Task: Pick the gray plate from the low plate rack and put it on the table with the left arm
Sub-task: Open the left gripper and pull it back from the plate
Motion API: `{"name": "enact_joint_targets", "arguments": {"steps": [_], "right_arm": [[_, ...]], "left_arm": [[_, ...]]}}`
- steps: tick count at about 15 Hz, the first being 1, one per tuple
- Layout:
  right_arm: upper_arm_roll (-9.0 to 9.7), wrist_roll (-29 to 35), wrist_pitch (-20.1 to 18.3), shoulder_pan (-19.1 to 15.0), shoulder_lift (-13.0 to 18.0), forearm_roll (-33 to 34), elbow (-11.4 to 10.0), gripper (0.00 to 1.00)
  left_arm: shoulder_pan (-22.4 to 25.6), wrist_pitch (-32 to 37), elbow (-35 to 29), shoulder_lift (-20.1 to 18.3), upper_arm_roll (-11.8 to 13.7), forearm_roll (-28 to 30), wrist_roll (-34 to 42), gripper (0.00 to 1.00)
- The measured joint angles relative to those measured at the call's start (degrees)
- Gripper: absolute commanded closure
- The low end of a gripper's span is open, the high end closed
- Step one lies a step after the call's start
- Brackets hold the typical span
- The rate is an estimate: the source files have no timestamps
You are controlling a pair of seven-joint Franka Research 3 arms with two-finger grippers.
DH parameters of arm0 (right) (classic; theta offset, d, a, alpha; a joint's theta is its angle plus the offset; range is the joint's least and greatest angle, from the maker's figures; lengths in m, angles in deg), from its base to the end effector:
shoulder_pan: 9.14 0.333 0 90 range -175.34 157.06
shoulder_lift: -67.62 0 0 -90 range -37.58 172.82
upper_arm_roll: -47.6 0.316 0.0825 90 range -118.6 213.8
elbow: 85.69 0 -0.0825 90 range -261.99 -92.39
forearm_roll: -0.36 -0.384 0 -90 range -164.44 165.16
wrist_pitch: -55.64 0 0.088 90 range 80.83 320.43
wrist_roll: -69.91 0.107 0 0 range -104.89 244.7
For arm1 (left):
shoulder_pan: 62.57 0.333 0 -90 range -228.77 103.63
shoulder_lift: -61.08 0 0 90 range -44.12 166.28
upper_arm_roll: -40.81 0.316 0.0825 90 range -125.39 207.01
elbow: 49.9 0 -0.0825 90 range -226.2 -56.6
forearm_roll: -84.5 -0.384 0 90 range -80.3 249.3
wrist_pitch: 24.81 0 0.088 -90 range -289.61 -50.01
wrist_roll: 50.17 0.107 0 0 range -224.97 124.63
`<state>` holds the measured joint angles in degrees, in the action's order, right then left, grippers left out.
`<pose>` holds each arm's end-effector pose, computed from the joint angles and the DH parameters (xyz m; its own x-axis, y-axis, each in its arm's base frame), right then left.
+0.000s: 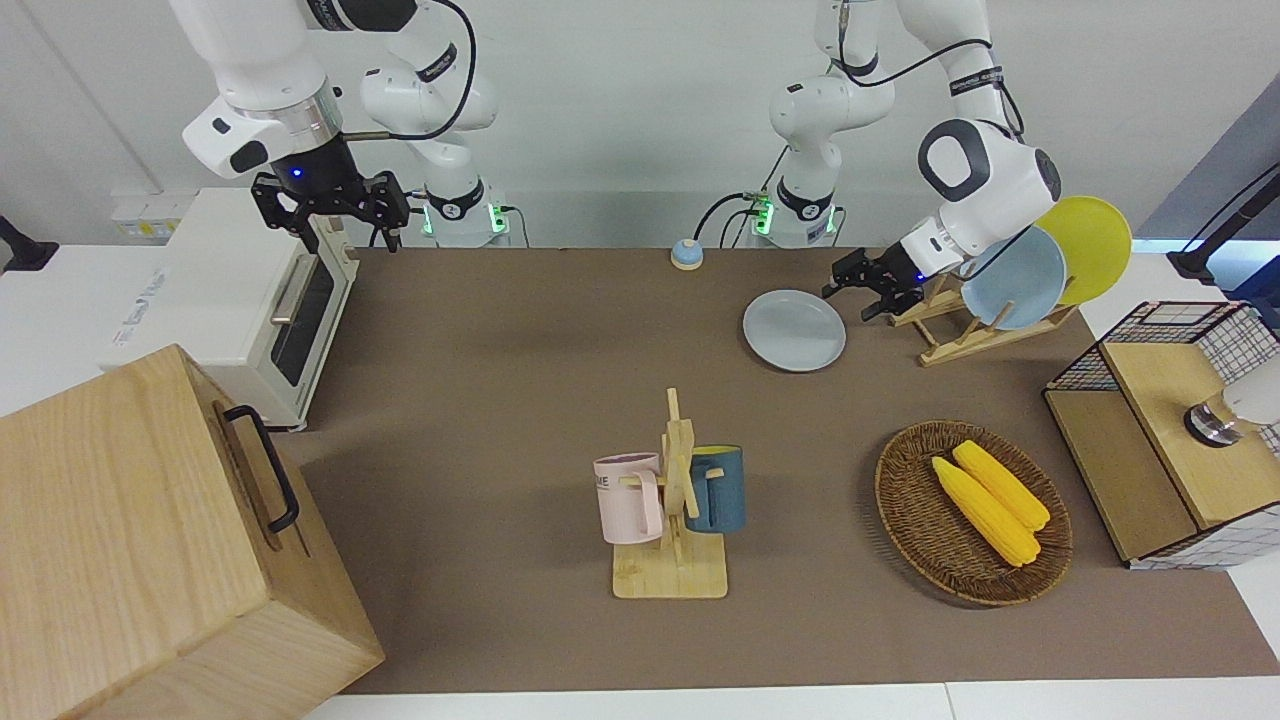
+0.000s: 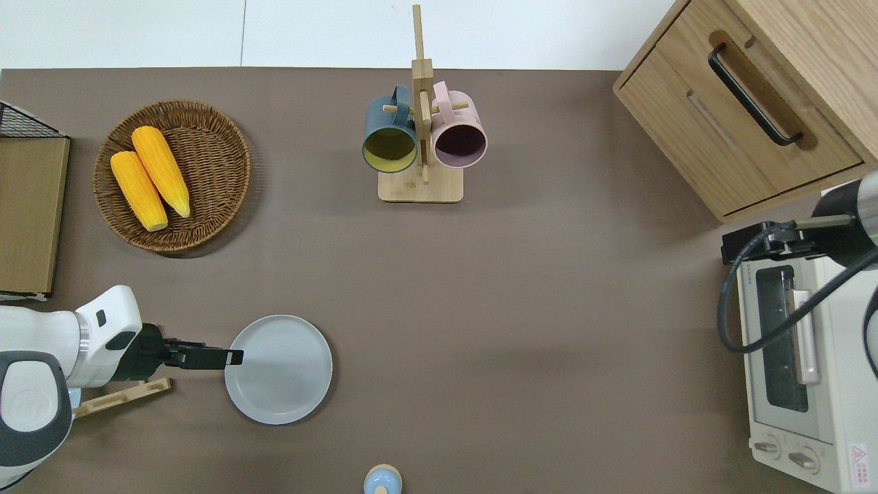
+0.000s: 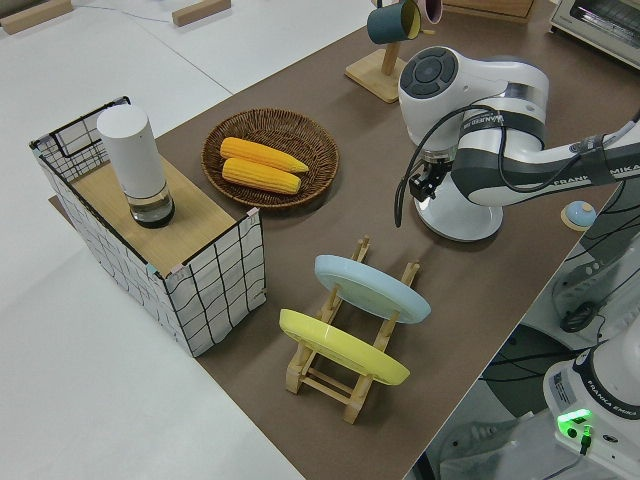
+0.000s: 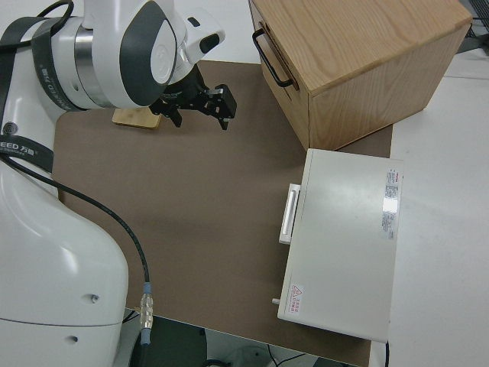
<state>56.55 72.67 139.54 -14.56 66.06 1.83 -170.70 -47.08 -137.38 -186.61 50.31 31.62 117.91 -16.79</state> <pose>0.5515 0.0297 0.6412 0.9989 0.0108 -0.0451 0.0119 -0.9997 0.0236 0.4500 0.0134 0.3824 0.9849 -0.1732 -0.0014 -0.1489 -0.8509 0.5038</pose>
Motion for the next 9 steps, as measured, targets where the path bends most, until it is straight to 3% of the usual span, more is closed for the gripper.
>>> {"name": "enact_joint_targets", "arguments": {"steps": [3, 9], "right_arm": [[0.0, 0.0, 0.0, 0.0, 0.0, 0.0, 0.0, 0.017], [0.0, 0.0, 0.0, 0.0, 0.0, 0.0, 0.0, 0.017]], "left_arm": [[-0.03, 0.01, 2.11, -0.14, -1.18, -2.17, -3.66, 0.0], [-0.13, 2.96, 9.32, -2.38, -4.41, -11.67, -20.51, 0.0]]}}
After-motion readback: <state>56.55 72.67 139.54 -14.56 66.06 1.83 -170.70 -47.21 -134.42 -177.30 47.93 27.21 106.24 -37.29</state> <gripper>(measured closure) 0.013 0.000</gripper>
